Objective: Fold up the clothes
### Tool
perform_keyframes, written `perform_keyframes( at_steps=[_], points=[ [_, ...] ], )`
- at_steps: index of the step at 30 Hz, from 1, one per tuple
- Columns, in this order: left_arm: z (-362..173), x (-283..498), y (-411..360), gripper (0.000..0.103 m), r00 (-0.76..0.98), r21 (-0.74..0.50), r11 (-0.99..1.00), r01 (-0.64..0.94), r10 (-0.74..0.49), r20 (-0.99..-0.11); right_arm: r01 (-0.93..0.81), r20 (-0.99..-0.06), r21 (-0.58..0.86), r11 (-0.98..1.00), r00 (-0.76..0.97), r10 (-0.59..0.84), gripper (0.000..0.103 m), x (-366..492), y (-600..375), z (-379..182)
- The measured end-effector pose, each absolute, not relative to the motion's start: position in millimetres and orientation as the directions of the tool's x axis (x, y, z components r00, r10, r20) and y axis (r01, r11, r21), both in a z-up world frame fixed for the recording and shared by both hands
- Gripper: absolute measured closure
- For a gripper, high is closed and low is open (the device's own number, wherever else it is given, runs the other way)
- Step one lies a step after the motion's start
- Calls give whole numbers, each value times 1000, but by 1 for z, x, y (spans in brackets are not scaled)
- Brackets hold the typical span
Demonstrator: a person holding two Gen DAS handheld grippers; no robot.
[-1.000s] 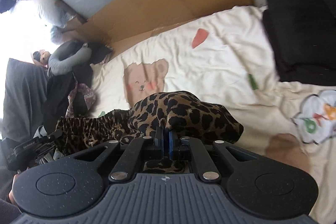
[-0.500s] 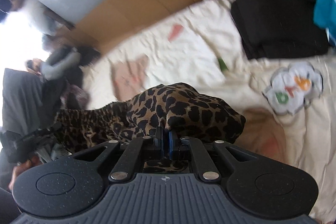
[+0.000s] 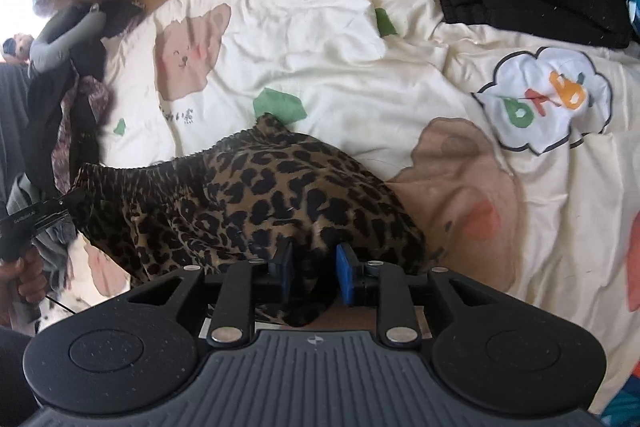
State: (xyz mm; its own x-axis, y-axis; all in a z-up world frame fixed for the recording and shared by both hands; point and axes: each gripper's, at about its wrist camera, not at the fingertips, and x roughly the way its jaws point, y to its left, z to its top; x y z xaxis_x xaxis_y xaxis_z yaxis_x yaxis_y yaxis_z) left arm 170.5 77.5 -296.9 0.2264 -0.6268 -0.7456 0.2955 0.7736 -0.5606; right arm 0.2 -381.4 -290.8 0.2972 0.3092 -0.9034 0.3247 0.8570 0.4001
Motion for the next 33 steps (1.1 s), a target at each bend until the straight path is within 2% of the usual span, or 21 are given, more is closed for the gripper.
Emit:
perform_keyframes(
  at_steps=[11, 13, 26, 29, 33],
  points=[
    [-316, 160, 92, 92, 199, -549, 795, 258, -600, -775, 213, -914, 336, 918, 310, 262, 74, 34, -387, -282],
    [-315, 158, 94, 92, 193, -552, 792, 259, -603, -775, 151, -918, 309, 939, 307, 252, 64, 49, -380, -285],
    [-328, 157, 102, 92, 159, -550, 797, 249, -594, -789, -53, -905, 302, 952, 298, 304, 63, 122, -341, -332],
    [-334, 159, 104, 92, 153, -550, 800, 241, -591, -792, -65, -889, 323, 944, 320, 327, 55, 132, -335, -348],
    [-340, 165, 104, 92, 137, -545, 801, 247, -585, -799, -120, -897, 313, 942, 288, 334, 54, 141, -320, -368]
  ],
)
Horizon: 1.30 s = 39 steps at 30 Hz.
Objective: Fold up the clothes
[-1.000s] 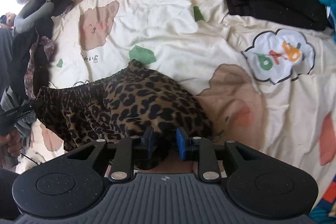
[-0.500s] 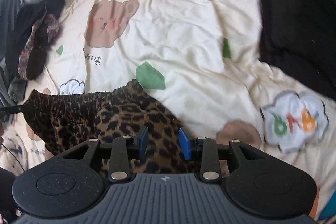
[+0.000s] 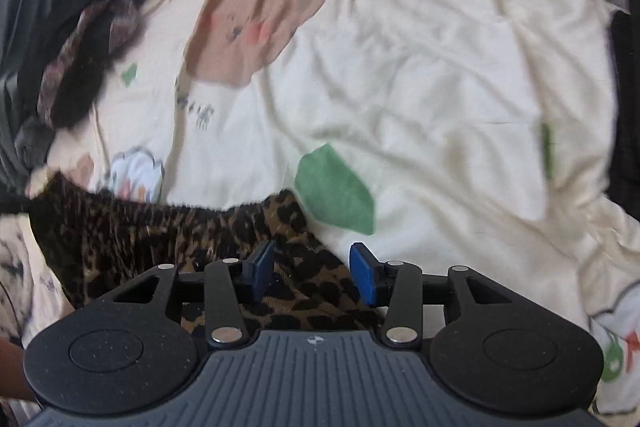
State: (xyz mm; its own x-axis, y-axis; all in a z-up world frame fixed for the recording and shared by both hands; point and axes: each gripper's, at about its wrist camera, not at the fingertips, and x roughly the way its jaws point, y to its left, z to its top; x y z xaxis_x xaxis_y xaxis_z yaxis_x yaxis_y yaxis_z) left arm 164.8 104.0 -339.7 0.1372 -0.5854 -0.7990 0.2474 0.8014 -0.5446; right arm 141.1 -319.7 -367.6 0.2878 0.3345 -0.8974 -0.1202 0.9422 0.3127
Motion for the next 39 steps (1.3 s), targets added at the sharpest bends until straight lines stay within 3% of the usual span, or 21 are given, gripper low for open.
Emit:
perform_keyframes(
  at_steps=[4, 9, 16, 19, 22, 24, 39],
  points=[
    [-345, 167, 103, 92, 134, -540, 805, 246, -580, -804, -226, -920, 257, 940, 240, 309, 51, 145, -300, -378],
    [-349, 168, 104, 92, 135, -529, 812, 247, -570, -811, -309, -937, 174, 935, 240, 253, 31, 151, -293, -384],
    [-357, 173, 101, 92, 131, -510, 824, 246, -549, -825, -353, -941, 177, 919, 214, 263, 34, 153, -284, -400],
    [-364, 175, 99, 91, 127, -499, 832, 244, -538, -833, -360, -934, 190, 913, 221, 282, 40, 151, -284, -400],
    [-368, 178, 97, 91, 125, -488, 836, 251, -528, -840, -362, -929, 199, 910, 226, 294, 66, 148, -283, -396],
    [-368, 180, 95, 91, 125, -482, 837, 259, -524, -842, -355, -928, 201, 913, 230, 293, 90, 146, -284, -391],
    [-308, 200, 66, 92, 247, -402, 812, 422, -530, -811, -273, -852, 144, 951, 455, 259, 94, 146, -298, -306]
  ],
)
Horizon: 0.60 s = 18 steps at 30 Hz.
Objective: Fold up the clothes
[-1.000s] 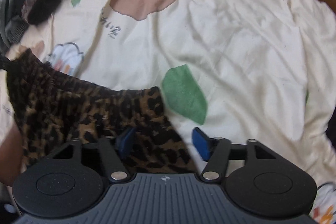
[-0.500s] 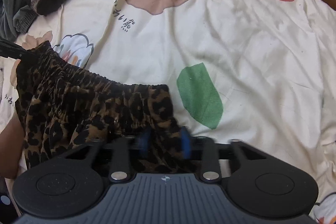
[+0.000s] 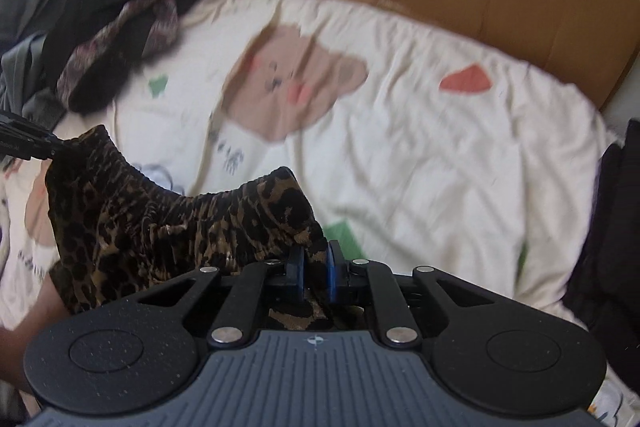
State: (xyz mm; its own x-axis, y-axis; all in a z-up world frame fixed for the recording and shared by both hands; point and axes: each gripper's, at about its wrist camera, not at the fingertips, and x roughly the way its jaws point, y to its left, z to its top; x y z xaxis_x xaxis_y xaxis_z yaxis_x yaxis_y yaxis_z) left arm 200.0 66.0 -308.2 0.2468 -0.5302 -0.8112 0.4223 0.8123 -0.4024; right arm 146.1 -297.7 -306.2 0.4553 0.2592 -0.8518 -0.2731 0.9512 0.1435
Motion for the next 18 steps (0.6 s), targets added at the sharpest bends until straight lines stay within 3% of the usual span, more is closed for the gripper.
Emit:
perform_keyframes(
  at_steps=[18],
  points=[
    [-282, 276, 24, 92, 392, -374, 798, 473, -570, -722, -165, -763, 39, 985, 632, 137, 94, 217, -319, -275]
  ],
)
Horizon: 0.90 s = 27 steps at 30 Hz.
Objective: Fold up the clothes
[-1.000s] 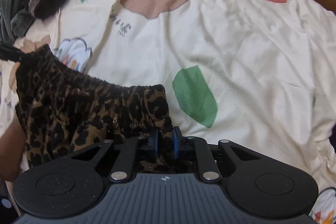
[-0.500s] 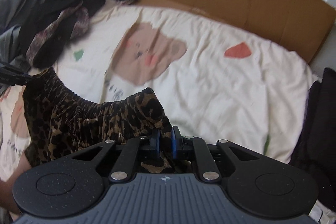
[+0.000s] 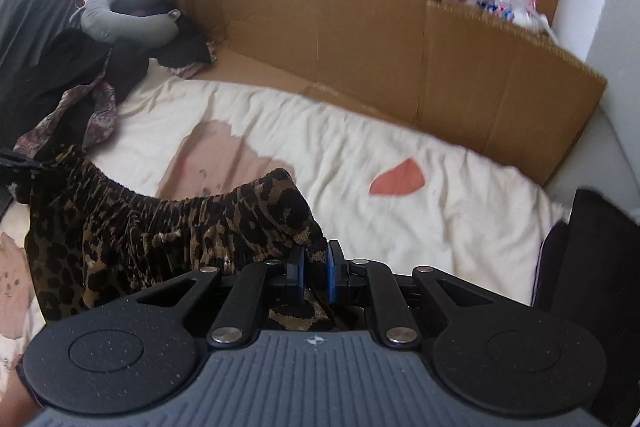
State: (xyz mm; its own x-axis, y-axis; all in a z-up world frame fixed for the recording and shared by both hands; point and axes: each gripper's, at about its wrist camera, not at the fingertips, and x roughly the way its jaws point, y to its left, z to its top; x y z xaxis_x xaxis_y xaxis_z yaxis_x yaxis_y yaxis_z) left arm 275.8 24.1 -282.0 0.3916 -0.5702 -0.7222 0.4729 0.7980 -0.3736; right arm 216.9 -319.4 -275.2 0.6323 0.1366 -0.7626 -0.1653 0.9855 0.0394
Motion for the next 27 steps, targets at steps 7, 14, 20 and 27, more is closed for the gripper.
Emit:
perform_keyframes(
  at_steps=[7, 14, 20, 27],
  points=[
    [-286, 314, 16, 92, 409, -366, 809, 459, -559, -721, -178, -744, 14, 984, 656, 130, 94, 252, -323, -271],
    [-290, 356, 2, 92, 437, -329, 830, 451, -527, -729, -181, -748, -5, 984, 654, 116, 94, 296, -327, -284],
    [-300, 391, -14, 92, 457, -291, 845, 448, -496, -738, -158, -761, -15, 987, 643, 91, 94, 330, -328, -305],
    [-323, 422, -32, 92, 461, -250, 867, 432, -450, -764, -136, -774, -30, 990, 630, 63, 94, 360, -329, -327]
  ],
)
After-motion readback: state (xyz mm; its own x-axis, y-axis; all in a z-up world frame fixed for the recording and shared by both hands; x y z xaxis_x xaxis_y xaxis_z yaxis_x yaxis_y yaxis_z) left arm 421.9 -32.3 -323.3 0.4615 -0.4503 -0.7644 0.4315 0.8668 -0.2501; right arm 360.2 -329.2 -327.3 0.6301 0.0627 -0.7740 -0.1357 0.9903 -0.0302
